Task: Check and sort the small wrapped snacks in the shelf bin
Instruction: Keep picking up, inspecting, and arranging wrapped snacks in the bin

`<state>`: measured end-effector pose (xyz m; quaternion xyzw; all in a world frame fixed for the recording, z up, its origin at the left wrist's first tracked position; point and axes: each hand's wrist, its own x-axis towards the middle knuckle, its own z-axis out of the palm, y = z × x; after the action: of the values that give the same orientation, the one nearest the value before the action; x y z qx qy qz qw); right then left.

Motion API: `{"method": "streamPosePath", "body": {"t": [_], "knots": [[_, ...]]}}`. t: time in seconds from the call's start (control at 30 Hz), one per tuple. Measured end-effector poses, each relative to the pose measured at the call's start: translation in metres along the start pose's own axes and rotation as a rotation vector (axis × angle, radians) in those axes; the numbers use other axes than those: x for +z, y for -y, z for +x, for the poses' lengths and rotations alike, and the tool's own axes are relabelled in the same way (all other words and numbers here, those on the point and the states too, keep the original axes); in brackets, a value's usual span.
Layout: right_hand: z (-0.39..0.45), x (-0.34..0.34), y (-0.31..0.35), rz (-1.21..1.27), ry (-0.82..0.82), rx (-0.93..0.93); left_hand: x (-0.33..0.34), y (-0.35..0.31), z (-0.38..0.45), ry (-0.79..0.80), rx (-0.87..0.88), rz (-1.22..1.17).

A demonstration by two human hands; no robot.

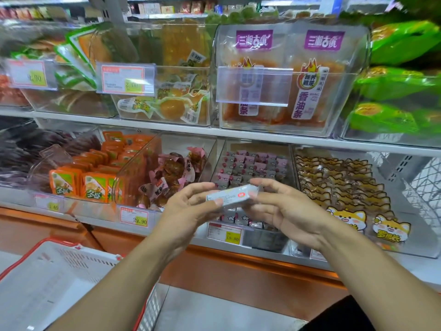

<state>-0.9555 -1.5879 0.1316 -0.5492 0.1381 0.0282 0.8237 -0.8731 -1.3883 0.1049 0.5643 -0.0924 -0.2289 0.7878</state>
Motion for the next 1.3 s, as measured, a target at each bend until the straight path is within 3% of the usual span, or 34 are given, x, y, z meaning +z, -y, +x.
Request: {"method": "streamPosePath", "body": {"t": [0.13,0.4,0.63,0.73,0.8,0.9,0.97,1.03,1.17,1.3], "knots": [[0.002,0.000,-0.003,-0.020,-0.032,0.067,-0.001,0.005,0.001,0.031,0.126,0.184],[0.003,-0.003,-0.004,0.005,-0.040,-0.002,0.001,0.008,-0.002,0.114,-0.055,0.129],[0.002,-0.001,0.000,0.027,-0.096,-0.068,0.004,0.011,0.001,0.074,0.020,0.158],[0.011,-0.004,0.008,-0.009,-0.188,-0.145,0.010,0.014,0.006,0.074,0.061,0.177],[0.025,-0.009,0.015,-0.031,-0.342,-0.248,0.017,0.019,0.010,0.063,0.120,0.260],[0.052,-0.024,0.026,-0.386,-0.662,-0.482,0.028,0.029,0.017,0.025,0.277,0.695],[0.070,-0.032,0.031,-0.797,-0.833,-0.491,0.035,0.034,0.021,0.041,0.378,0.970],[0.086,-0.040,0.036,-0.952,-0.954,-0.493,0.041,0.038,0.026,0.089,0.464,1.143],[0.111,-0.049,0.040,-1.068,-0.863,-0.677,0.044,0.045,0.040,0.115,0.524,1.301],[0.127,-0.056,0.041,-1.195,-0.742,-0.667,0.040,0.048,0.050,0.117,0.513,1.334]]}}
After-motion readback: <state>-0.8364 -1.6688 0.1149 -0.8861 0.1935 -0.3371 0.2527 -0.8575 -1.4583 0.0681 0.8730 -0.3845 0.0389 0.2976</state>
